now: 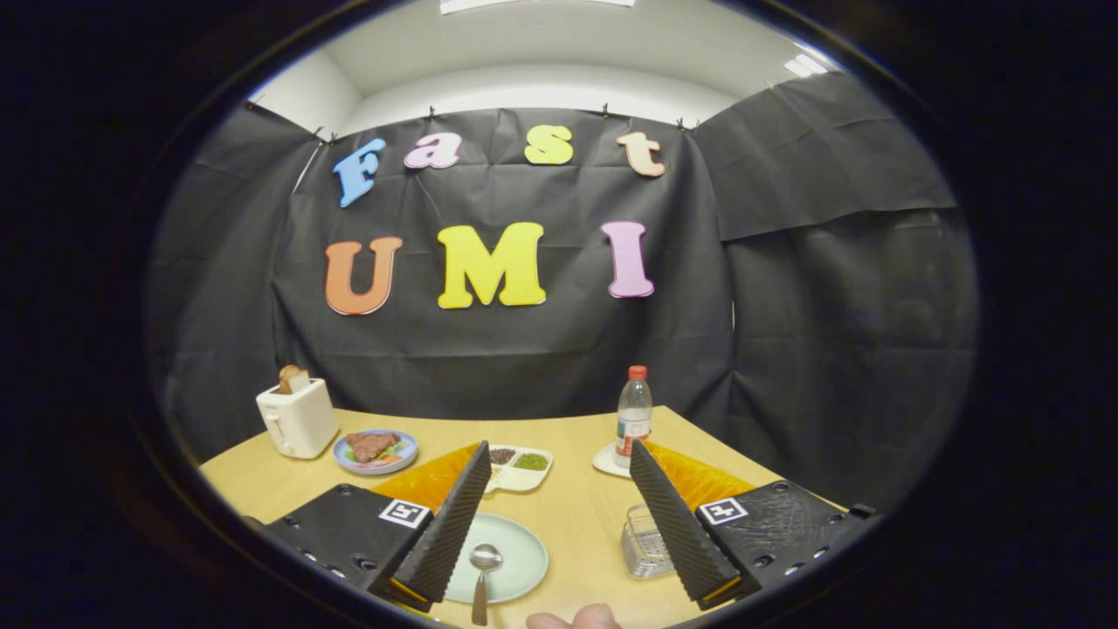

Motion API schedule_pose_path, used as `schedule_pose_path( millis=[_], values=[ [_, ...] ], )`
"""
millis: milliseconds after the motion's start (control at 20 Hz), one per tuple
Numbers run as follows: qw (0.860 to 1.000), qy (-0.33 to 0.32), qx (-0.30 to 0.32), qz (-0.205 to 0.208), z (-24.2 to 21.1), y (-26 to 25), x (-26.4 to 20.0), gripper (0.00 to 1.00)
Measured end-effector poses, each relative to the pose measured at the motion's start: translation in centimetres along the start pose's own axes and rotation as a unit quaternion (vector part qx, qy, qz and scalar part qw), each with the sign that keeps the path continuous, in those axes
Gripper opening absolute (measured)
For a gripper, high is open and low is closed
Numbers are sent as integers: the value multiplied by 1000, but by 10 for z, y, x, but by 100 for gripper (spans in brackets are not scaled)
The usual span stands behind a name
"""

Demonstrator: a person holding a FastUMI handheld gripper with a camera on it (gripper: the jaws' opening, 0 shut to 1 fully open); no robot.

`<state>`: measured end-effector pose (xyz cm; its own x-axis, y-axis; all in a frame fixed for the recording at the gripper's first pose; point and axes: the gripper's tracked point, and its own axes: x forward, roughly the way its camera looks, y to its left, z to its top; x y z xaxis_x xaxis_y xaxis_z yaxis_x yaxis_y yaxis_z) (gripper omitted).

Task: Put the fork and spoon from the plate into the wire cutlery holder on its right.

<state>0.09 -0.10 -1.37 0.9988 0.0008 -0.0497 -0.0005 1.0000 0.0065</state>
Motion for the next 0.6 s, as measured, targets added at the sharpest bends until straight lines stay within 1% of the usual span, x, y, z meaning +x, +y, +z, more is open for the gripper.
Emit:
schedule_pose_path(
  millis=[350,600],
  values=[
    [1000,-1,2,-1,3,-2,-4,96],
    [1000,16,-2,6,1,3,-9,96]
  ],
)
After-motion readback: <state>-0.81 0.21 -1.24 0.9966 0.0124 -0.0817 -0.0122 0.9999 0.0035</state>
